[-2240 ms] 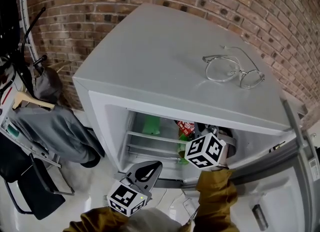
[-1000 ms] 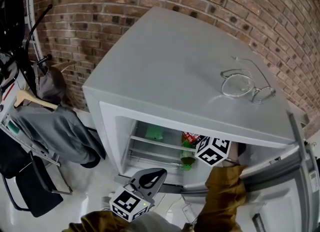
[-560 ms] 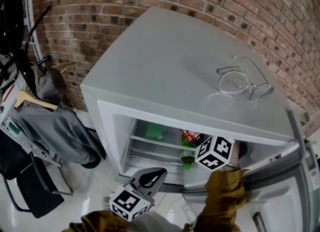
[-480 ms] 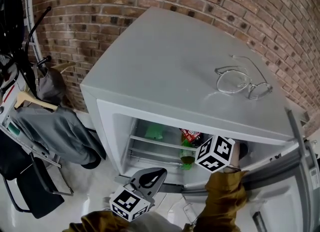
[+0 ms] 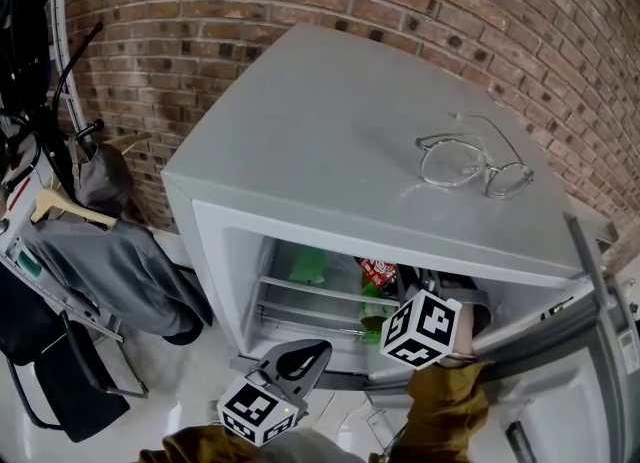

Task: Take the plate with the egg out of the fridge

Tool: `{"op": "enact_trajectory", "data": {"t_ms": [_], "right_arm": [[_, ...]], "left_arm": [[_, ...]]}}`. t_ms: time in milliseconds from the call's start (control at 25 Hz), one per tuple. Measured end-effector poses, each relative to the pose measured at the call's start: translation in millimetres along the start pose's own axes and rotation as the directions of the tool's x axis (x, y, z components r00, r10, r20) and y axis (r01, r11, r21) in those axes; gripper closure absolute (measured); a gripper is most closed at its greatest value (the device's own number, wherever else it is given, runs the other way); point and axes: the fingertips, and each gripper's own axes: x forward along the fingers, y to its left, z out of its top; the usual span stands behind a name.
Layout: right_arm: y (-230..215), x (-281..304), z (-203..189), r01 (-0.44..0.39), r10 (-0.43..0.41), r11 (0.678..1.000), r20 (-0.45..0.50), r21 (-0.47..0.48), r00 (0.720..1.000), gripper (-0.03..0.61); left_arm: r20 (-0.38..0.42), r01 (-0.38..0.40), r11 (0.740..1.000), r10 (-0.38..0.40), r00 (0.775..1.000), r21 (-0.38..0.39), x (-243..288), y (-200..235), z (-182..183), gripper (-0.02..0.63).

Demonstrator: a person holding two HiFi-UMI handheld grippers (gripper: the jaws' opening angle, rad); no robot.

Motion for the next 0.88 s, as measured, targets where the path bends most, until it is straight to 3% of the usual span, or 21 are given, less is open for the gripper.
{"op": "enact_trajectory", "data": {"t_ms": [320, 880], "right_arm": [[13.1, -4.7, 2.2, 0.007, -0.007, 1.0, 0.003, -0.001, 1.0, 0.555], [12.6, 3.9, 1.0, 0.107, -0.107, 0.994, -0.028, -0.021, 0.994, 0.555]], "left_arm": [[-0.005, 0.011, 1.0, -0.011, 1.0, -0.009, 0.0, -2.5, -2.3, 0.606], [-0.01, 0.014, 0.999, -0.015, 1.0, -0.034, 1.0, 6.8, -2.5, 0.606]]}}
